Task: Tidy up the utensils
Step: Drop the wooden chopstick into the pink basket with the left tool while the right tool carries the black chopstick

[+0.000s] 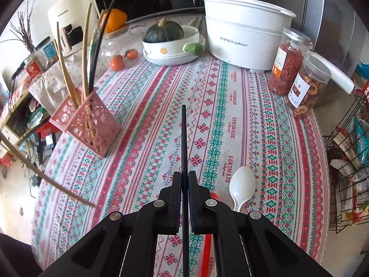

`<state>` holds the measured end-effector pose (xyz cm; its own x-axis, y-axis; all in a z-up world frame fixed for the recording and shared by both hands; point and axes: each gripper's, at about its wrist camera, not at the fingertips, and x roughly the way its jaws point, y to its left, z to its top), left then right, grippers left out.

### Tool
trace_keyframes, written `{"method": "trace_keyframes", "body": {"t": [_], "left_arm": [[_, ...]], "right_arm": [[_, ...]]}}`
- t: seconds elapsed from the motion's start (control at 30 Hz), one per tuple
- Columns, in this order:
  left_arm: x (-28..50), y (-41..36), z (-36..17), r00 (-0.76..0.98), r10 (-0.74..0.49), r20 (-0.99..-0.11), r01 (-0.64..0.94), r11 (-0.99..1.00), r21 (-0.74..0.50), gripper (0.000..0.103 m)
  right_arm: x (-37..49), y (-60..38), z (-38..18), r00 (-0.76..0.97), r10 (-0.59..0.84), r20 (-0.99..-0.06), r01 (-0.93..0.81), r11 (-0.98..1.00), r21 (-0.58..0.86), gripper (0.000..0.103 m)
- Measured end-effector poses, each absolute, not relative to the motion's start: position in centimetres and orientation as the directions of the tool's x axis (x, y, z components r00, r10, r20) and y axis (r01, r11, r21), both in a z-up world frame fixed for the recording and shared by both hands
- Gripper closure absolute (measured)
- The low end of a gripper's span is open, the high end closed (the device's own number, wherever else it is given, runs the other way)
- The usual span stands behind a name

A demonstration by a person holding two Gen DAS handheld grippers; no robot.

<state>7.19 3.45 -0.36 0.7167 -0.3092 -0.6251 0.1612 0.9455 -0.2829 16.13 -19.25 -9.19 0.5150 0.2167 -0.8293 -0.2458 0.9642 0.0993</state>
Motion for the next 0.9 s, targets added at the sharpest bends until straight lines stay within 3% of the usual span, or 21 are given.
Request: {"method": "trace_keyframes", "body": {"t": [0.23, 0.3, 0.47, 0.5, 0.67, 0.8, 0.9], "left_arm": [[5.9, 4.7, 3.1, 0.841, -0.272, -0.468, 0.14, 0.944, -0.297, 0.095], [6.0, 5.2, 3.7, 0.867, -0.249, -0.431, 0.126, 0.947, -0.294, 0.103], [6.8, 6.8, 4.5, 0.919, -0.178, -0.353, 0.069, 0.951, -0.301, 0.103], [7.1, 7.0, 4.4, 0.916, -0.175, -0.362, 0.062, 0.952, -0.301, 0.103], [9.2, 7.1, 2.5, 0.778, -0.24, -0.58, 0.067, 0.95, -0.304, 0.101], [9.8, 7.0, -0.7, 0.693, -0.252, -0.675, 0.07, 0.956, -0.284, 0.061], [10.8, 7.0, -3.3, 0.602, -0.281, -0.748, 0.071, 0.951, -0.301, 0.061]], "right_arm": [[12.4, -19.5, -3.0, 0.649, 0.295, -0.701, -0.26, 0.952, 0.161, 0.097], [11.8, -19.4, -1.5, 0.68, 0.304, -0.667, -0.257, 0.951, 0.172, 0.097], [11.6, -19.3, 1.3, 0.735, 0.32, -0.597, -0.25, 0.947, 0.2, 0.097], [11.7, -19.2, 1.6, 0.738, 0.323, -0.592, -0.25, 0.946, 0.205, 0.097], [12.4, -19.4, 1.8, 0.732, 0.337, -0.592, -0.244, 0.941, 0.234, 0.097], [12.9, -19.5, 1.2, 0.715, 0.336, -0.612, -0.24, 0.942, 0.237, 0.097], [13.2, -19.7, 0.5, 0.699, 0.336, -0.631, -0.227, 0.941, 0.249, 0.097]]}}
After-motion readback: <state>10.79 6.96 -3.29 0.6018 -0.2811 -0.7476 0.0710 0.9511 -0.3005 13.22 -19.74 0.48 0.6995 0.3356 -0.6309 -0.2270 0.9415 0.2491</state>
